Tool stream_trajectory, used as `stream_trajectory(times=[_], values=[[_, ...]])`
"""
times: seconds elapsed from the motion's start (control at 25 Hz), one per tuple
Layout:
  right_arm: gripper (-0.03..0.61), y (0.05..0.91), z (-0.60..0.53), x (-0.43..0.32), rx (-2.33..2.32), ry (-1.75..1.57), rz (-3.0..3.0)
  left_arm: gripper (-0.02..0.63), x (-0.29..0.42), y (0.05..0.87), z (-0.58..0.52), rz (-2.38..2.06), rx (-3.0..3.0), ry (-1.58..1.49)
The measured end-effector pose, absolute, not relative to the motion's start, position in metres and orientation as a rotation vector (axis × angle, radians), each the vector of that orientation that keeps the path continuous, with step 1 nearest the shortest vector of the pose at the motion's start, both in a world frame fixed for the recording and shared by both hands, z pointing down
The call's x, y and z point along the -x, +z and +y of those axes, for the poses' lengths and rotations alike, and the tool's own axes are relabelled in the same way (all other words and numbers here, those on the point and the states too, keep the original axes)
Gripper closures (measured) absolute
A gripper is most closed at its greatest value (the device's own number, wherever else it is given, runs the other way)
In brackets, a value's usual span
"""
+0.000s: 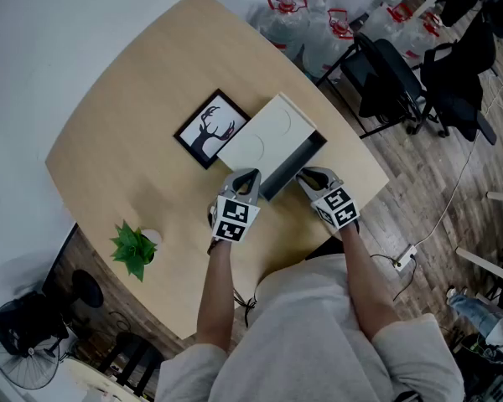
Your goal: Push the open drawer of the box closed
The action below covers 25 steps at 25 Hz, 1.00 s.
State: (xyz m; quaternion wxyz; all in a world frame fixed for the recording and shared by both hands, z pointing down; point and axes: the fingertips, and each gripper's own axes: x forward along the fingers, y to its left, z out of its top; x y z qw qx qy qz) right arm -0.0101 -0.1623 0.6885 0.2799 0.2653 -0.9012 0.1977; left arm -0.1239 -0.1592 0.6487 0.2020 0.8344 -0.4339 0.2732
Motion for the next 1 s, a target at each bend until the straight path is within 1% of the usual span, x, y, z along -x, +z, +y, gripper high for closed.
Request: stream_trajectory(times=[1.0], values=[[0.505, 0.688, -0.186, 0.041, -0.663, 0.532, -2.450, 0.560, 0.124, 0.648, -0.159, -1.228, -2.311, 0.745]])
